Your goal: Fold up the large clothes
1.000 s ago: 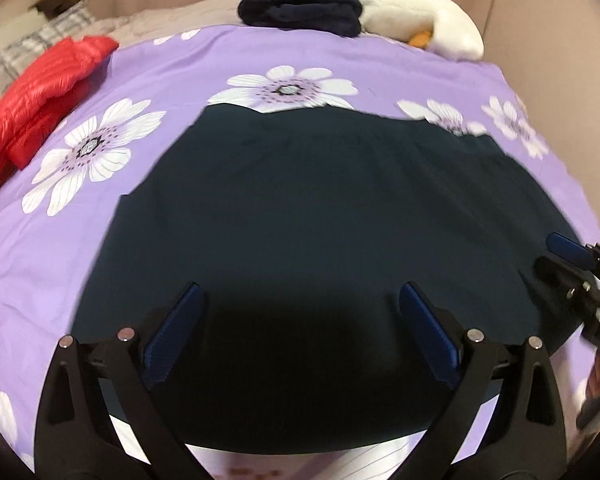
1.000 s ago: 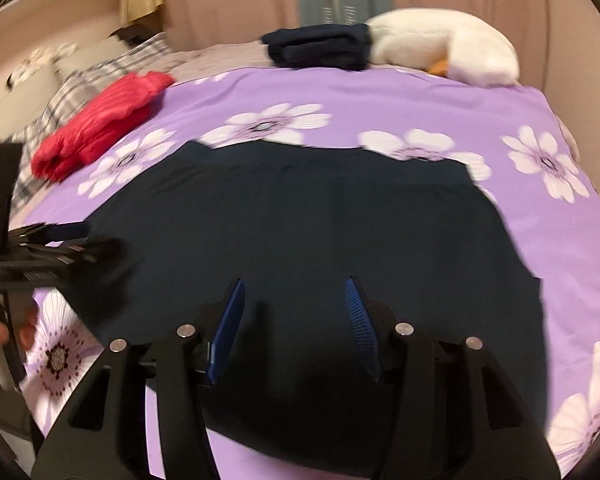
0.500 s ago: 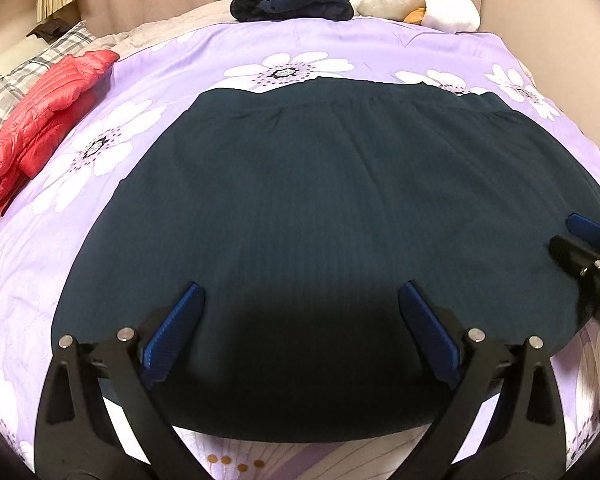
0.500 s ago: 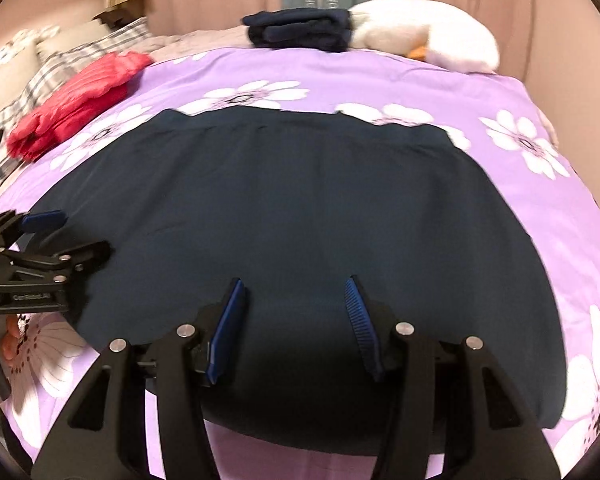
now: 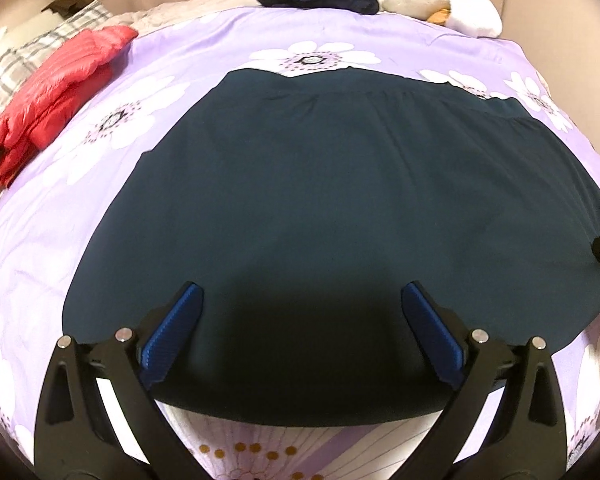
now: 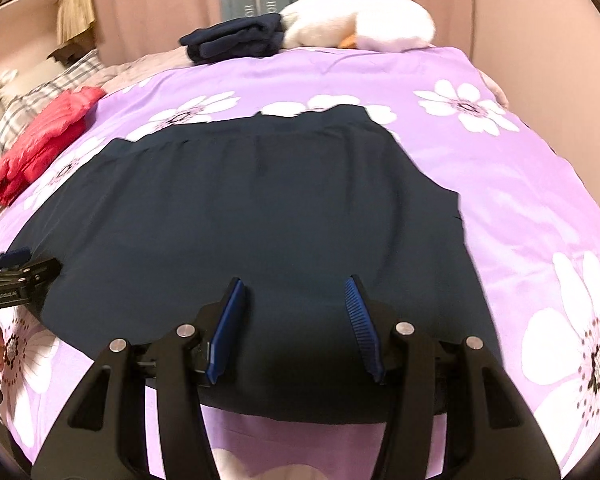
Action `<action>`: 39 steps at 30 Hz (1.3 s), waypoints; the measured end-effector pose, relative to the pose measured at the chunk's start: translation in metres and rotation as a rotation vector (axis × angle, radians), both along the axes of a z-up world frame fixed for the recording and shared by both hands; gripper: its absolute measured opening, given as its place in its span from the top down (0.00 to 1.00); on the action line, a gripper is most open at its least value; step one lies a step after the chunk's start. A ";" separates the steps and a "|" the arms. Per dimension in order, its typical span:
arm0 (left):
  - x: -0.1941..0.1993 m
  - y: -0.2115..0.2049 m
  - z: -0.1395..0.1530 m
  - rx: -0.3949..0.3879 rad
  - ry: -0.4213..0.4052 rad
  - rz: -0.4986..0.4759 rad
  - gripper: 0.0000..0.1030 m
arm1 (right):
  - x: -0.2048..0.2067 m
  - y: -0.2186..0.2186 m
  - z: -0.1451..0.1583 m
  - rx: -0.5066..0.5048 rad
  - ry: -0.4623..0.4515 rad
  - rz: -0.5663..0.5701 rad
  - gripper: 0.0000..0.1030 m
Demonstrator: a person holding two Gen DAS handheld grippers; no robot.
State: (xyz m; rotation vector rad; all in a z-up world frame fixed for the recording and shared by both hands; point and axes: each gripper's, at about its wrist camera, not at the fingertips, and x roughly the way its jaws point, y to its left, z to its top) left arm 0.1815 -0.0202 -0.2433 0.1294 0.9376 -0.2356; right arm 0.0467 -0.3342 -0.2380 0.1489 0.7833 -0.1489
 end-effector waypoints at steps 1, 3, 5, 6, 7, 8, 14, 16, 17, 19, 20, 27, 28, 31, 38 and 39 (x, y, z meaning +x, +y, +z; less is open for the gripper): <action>0.000 0.002 0.000 -0.006 0.005 0.006 0.02 | -0.003 -0.004 0.000 0.011 -0.001 -0.013 0.48; -0.001 0.008 -0.001 -0.019 0.015 0.015 0.02 | -0.008 -0.009 -0.002 0.045 -0.003 -0.028 0.48; -0.002 0.014 -0.002 -0.032 0.021 0.023 0.02 | -0.011 -0.014 -0.001 0.075 -0.001 -0.035 0.48; -0.002 0.016 -0.002 -0.038 0.023 0.027 0.02 | -0.011 -0.016 -0.001 0.077 0.001 -0.035 0.48; -0.003 0.018 -0.002 -0.044 0.026 0.033 0.02 | -0.011 -0.016 0.000 0.075 0.004 -0.036 0.48; -0.003 0.020 -0.002 -0.048 0.027 0.038 0.02 | -0.012 -0.016 0.001 0.071 0.008 -0.038 0.48; -0.006 0.030 -0.003 -0.068 0.038 0.056 0.02 | -0.017 -0.026 0.003 0.100 0.014 -0.067 0.48; -0.007 0.032 -0.003 -0.071 0.042 0.060 0.02 | -0.019 -0.028 0.003 0.112 0.013 -0.074 0.47; -0.008 0.033 -0.003 -0.072 0.044 0.063 0.02 | -0.020 -0.029 0.003 0.111 0.012 -0.077 0.46; -0.009 0.034 -0.003 -0.073 0.046 0.066 0.02 | -0.022 -0.029 0.002 0.112 0.011 -0.079 0.46; -0.009 0.035 -0.004 -0.074 0.048 0.068 0.02 | -0.022 -0.030 0.002 0.114 0.010 -0.080 0.45; -0.011 0.038 -0.004 -0.078 0.051 0.074 0.02 | -0.025 -0.034 0.002 0.128 0.008 -0.097 0.45; -0.011 0.038 -0.004 -0.078 0.051 0.073 0.02 | -0.026 -0.035 0.002 0.128 0.007 -0.101 0.45; -0.011 0.039 -0.005 -0.078 0.051 0.073 0.02 | -0.030 -0.037 0.001 0.132 0.005 -0.108 0.45; -0.012 0.040 -0.005 -0.077 0.052 0.072 0.02 | -0.034 -0.044 0.001 0.138 0.008 -0.129 0.45; -0.013 0.041 -0.005 -0.077 0.053 0.073 0.02 | -0.035 -0.045 0.001 0.140 0.008 -0.131 0.45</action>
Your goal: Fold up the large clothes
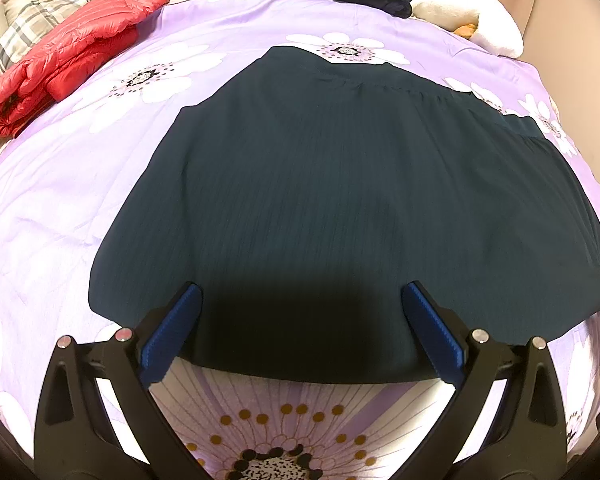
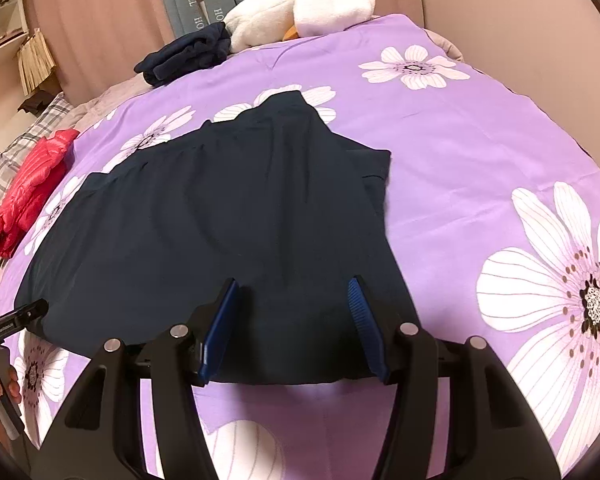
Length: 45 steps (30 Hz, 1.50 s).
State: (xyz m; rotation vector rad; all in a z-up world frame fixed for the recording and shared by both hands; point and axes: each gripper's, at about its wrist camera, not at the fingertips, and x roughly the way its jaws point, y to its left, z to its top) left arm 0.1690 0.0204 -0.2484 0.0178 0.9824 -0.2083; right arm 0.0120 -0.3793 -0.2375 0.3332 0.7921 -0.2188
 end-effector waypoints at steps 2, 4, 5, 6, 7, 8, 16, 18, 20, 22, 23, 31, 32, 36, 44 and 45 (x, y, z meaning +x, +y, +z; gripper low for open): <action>0.000 0.000 0.000 0.000 0.000 0.000 0.02 | -0.001 -0.002 0.000 -0.006 0.004 -0.009 0.45; 0.000 0.001 0.000 0.000 0.000 0.000 0.02 | -0.002 -0.005 -0.001 -0.006 0.006 -0.016 0.45; 0.000 0.001 0.000 0.000 0.001 0.001 0.02 | -0.003 -0.006 -0.001 -0.008 0.009 -0.023 0.44; 0.000 0.001 0.001 0.000 0.001 0.001 0.02 | -0.005 -0.008 -0.002 -0.009 0.012 -0.033 0.44; -0.001 0.002 0.001 0.000 0.001 0.002 0.02 | -0.006 -0.010 -0.002 -0.010 0.017 -0.043 0.44; -0.001 0.004 0.001 -0.001 0.002 0.003 0.02 | -0.007 -0.013 -0.003 -0.008 0.020 -0.051 0.44; -0.011 0.033 0.018 0.008 -0.022 0.093 0.02 | -0.027 -0.033 0.002 -0.010 0.022 -0.141 0.42; -0.017 0.040 0.028 -0.031 -0.050 0.105 0.02 | -0.030 -0.033 0.007 -0.028 0.013 -0.144 0.42; -0.020 0.036 0.036 -0.043 -0.068 0.090 0.02 | -0.030 -0.025 0.016 -0.055 -0.016 -0.126 0.41; -0.022 0.025 0.042 -0.048 -0.081 0.056 0.02 | -0.027 -0.014 0.024 -0.067 -0.050 -0.097 0.40; -0.022 0.019 0.044 -0.050 -0.084 0.041 0.02 | -0.025 -0.008 0.027 -0.070 -0.067 -0.079 0.39; -0.018 -0.037 0.047 -0.050 -0.091 -0.062 0.02 | 0.007 0.069 0.048 -0.169 -0.144 0.146 0.35; -0.015 -0.043 0.046 -0.049 -0.092 -0.072 0.02 | 0.013 0.079 0.048 -0.180 -0.146 0.178 0.33; -0.009 -0.063 0.040 -0.022 -0.100 -0.094 0.02 | 0.033 0.102 0.038 -0.187 -0.131 0.247 0.33; -0.001 -0.080 0.008 0.077 -0.062 -0.117 0.02 | 0.060 0.122 0.003 -0.186 -0.028 0.268 0.33; -0.003 -0.080 0.006 0.080 -0.068 -0.121 0.02 | 0.062 0.122 -0.005 -0.187 -0.004 0.270 0.33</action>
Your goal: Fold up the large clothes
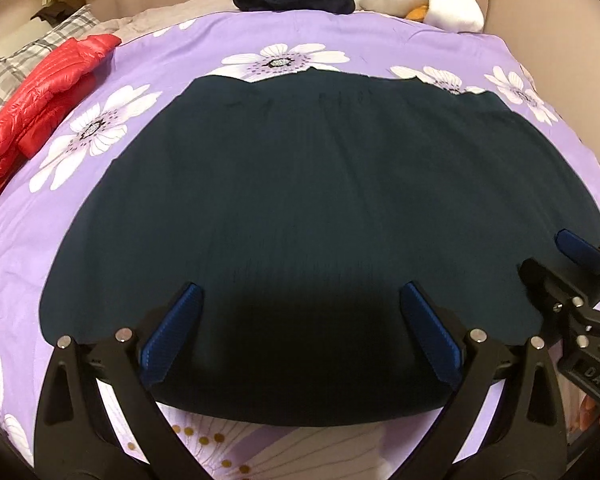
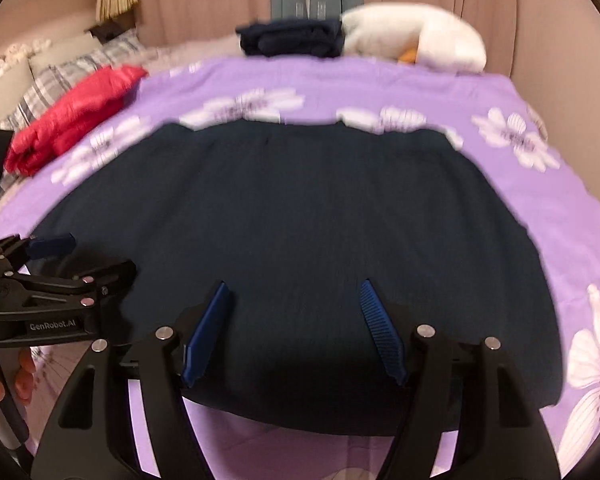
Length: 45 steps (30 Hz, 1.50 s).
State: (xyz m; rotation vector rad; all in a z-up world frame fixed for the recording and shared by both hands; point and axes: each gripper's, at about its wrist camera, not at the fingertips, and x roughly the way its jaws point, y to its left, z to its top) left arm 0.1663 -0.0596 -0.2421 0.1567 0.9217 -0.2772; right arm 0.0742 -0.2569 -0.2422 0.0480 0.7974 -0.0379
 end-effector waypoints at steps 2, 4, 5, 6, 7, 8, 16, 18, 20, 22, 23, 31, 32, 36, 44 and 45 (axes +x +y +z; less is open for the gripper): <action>-0.001 -0.001 -0.002 0.011 -0.011 -0.009 0.02 | -0.002 0.003 -0.005 -0.017 -0.003 0.006 0.33; 0.000 -0.001 -0.003 0.011 -0.009 -0.012 0.02 | -0.001 0.005 -0.007 -0.031 -0.005 0.009 0.32; 0.001 -0.001 -0.003 0.008 -0.008 -0.012 0.02 | -0.001 0.005 -0.007 -0.029 -0.005 0.009 0.32; 0.000 -0.001 -0.003 0.007 -0.008 -0.012 0.02 | -0.001 0.005 -0.008 -0.027 -0.005 0.007 0.31; -0.001 -0.001 -0.003 0.007 -0.009 -0.012 0.02 | -0.002 0.005 -0.008 -0.026 -0.006 0.006 0.31; 0.000 0.000 -0.003 0.009 -0.010 -0.013 0.02 | -0.002 0.004 -0.008 -0.027 -0.008 0.006 0.31; -0.003 0.003 -0.003 0.006 -0.006 -0.011 0.02 | -0.006 0.002 -0.007 -0.024 -0.018 0.000 0.31; -0.003 0.004 -0.003 0.005 -0.004 -0.010 0.02 | -0.008 0.000 -0.006 -0.024 -0.020 -0.007 0.31; -0.003 0.005 -0.003 0.004 -0.002 -0.008 0.02 | -0.009 -0.003 -0.005 -0.023 -0.020 -0.015 0.31; -0.003 0.005 -0.003 0.004 -0.002 -0.008 0.02 | -0.010 -0.008 -0.005 -0.013 -0.019 -0.026 0.31; -0.003 0.006 -0.003 0.005 -0.002 -0.008 0.02 | -0.011 -0.009 -0.004 -0.012 -0.019 -0.033 0.31; -0.004 0.009 -0.003 0.000 0.002 -0.005 0.02 | -0.016 -0.024 -0.002 -0.015 -0.021 -0.073 0.31; -0.004 0.009 -0.003 0.001 0.002 -0.005 0.02 | -0.016 -0.025 -0.002 -0.012 -0.021 -0.075 0.31; -0.004 0.011 -0.003 0.001 0.008 -0.006 0.02 | -0.016 -0.030 -0.001 0.001 -0.020 -0.075 0.31; -0.003 0.016 -0.004 -0.004 0.017 0.000 0.02 | -0.023 -0.048 -0.003 0.003 -0.016 -0.135 0.31; -0.004 0.017 -0.004 -0.004 0.017 0.002 0.02 | -0.026 -0.052 -0.004 0.016 -0.017 -0.145 0.31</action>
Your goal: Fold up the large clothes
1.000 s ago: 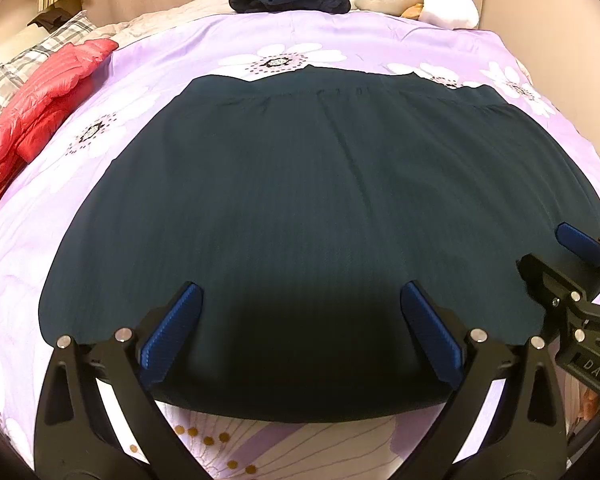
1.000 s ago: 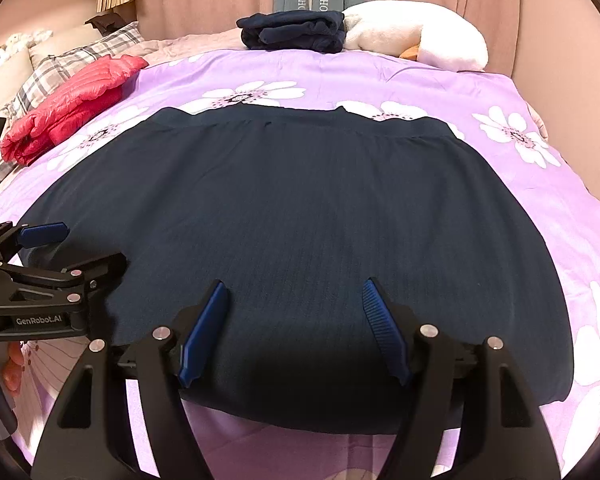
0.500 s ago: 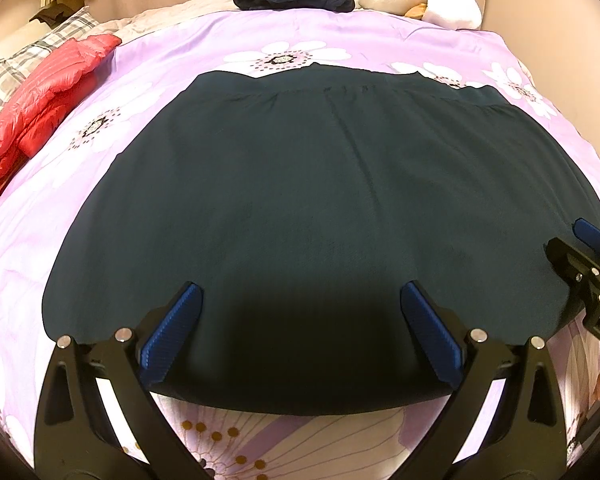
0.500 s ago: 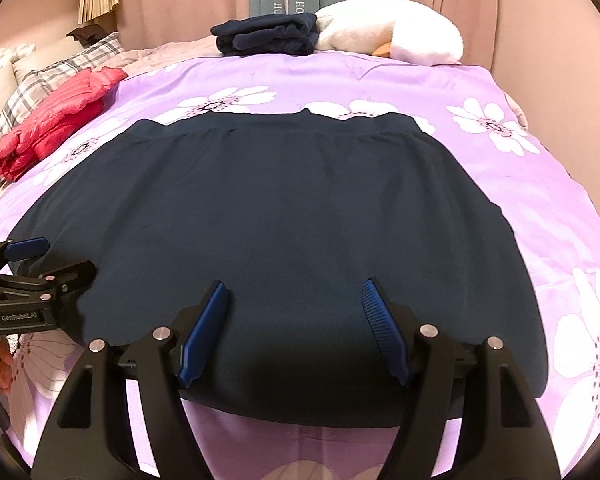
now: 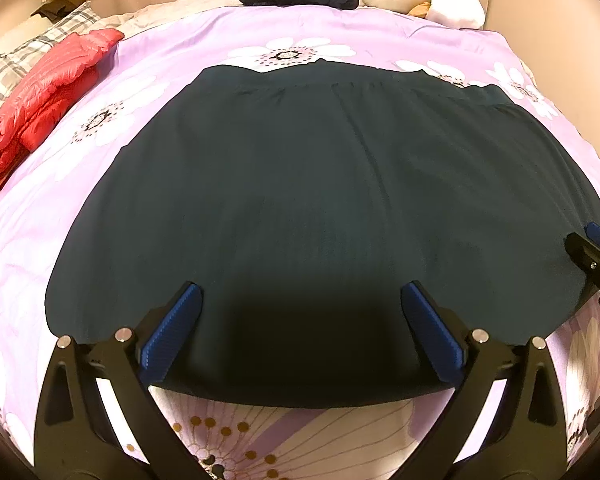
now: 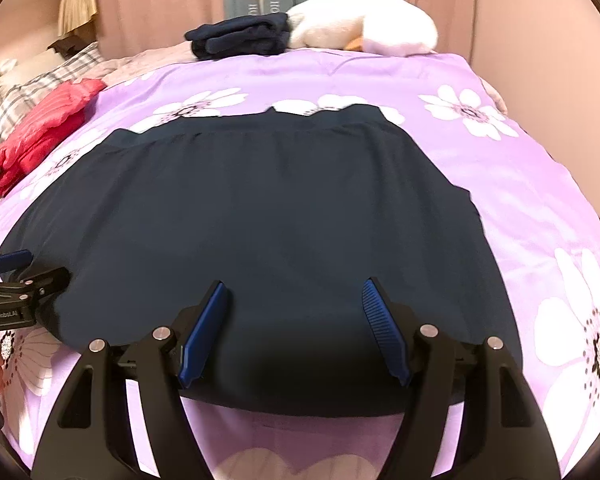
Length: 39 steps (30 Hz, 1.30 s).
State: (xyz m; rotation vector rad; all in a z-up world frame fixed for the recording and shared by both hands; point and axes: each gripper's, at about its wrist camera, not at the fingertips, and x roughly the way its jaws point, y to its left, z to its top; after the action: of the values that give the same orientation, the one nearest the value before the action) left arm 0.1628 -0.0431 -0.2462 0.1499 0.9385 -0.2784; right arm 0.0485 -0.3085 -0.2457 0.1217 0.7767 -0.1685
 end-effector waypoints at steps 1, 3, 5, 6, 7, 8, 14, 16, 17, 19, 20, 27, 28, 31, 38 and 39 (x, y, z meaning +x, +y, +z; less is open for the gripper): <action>0.000 0.001 0.000 0.000 0.002 0.002 0.02 | -0.002 -0.003 -0.001 0.014 -0.002 -0.007 0.31; 0.001 0.003 0.000 0.000 0.006 0.006 0.02 | -0.006 -0.007 -0.001 0.029 -0.003 -0.018 0.31; 0.002 0.006 0.000 -0.001 0.010 0.011 0.02 | -0.007 -0.010 -0.001 0.029 0.002 -0.026 0.31; 0.002 0.008 0.000 0.002 0.010 0.016 0.02 | -0.007 -0.012 -0.001 0.034 0.005 -0.030 0.31; 0.002 0.010 0.000 0.006 0.009 0.020 0.02 | -0.007 -0.015 -0.002 0.042 0.007 -0.037 0.31; 0.002 0.013 0.000 0.012 0.008 0.028 0.02 | -0.007 -0.018 -0.002 0.049 0.008 -0.042 0.31; 0.012 0.050 -0.001 -0.036 0.046 0.114 0.02 | -0.013 -0.023 -0.002 0.065 0.004 -0.051 0.31; 0.015 0.061 -0.001 -0.053 0.053 0.128 0.02 | -0.015 -0.025 -0.001 0.063 0.001 -0.053 0.31; 0.016 0.067 0.000 -0.058 0.054 0.129 0.02 | -0.017 -0.026 -0.001 0.063 0.000 -0.057 0.31; 0.018 0.072 0.002 -0.053 0.053 0.130 0.02 | -0.021 -0.030 0.000 0.071 -0.002 -0.068 0.31; 0.020 0.075 0.003 -0.049 0.054 0.136 0.02 | -0.023 -0.033 0.000 0.075 -0.002 -0.075 0.31; 0.027 0.098 0.001 -0.034 0.056 0.188 0.02 | -0.034 -0.049 0.002 0.112 -0.004 -0.125 0.29; 0.028 0.101 0.001 -0.040 0.059 0.191 0.02 | -0.035 -0.050 0.003 0.116 -0.004 -0.131 0.29; 0.029 0.111 0.001 -0.036 0.061 0.210 0.02 | -0.038 -0.049 0.004 0.117 -0.001 -0.138 0.29; 0.031 0.135 -0.006 -0.063 0.109 0.293 0.02 | -0.047 -0.052 0.007 0.127 0.000 -0.152 0.26; 0.031 0.139 -0.008 -0.072 0.115 0.302 0.02 | -0.049 -0.053 0.007 0.132 0.000 -0.155 0.26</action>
State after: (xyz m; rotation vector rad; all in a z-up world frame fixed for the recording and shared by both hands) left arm 0.1936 0.0959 -0.2538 -0.0751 1.0491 -0.0414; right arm -0.0002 -0.3611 -0.2383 0.3072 0.7781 -0.2643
